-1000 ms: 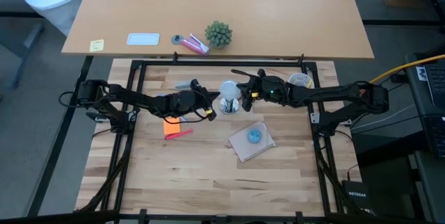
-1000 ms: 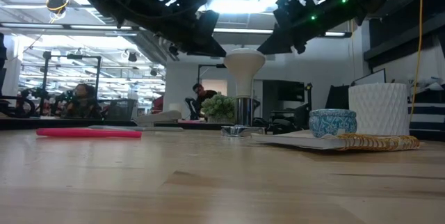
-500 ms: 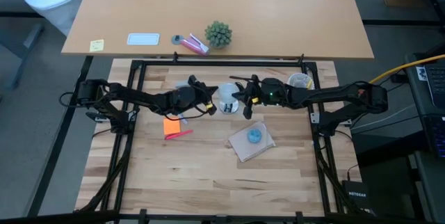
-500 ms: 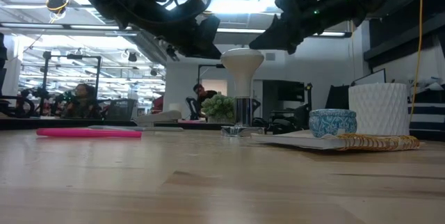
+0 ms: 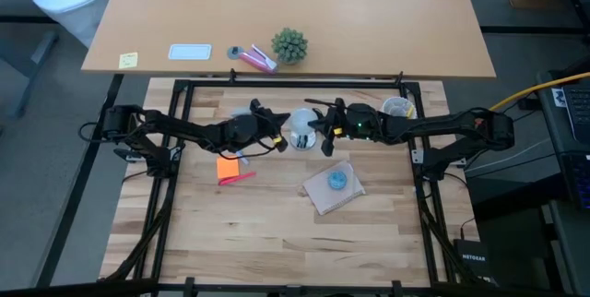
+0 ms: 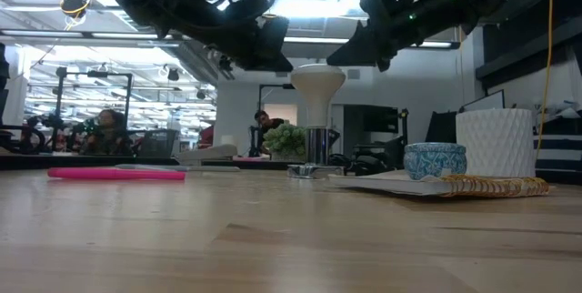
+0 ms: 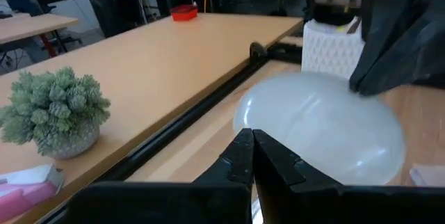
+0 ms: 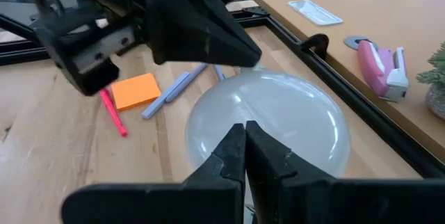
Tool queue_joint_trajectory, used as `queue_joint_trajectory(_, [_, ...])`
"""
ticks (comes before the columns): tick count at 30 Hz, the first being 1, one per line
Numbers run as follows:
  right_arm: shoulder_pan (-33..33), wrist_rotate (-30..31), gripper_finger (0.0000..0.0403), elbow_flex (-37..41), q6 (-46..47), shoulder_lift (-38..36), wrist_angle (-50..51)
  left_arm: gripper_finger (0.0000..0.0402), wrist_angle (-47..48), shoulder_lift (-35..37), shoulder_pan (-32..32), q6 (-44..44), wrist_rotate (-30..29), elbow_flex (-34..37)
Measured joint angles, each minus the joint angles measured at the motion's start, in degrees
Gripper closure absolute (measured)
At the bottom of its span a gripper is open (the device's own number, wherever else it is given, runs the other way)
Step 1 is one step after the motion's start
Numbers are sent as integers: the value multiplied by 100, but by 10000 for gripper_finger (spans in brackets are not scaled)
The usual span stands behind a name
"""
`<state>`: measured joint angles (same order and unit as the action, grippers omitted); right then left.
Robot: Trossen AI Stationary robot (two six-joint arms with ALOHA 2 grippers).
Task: Screw lightbulb
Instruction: Insert the lightbulb into the lamp
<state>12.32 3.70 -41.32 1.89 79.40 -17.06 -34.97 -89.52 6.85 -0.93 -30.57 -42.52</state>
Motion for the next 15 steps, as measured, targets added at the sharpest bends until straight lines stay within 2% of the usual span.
queue_joint_trajectory(9, [0,161,391,0,0,0,0,402,-742,0,-139,435,5,-2])
queue_joint_trajectory(15, [4,283,391,7,0,2,-47,401,-764,0,-222,319,484,-2])
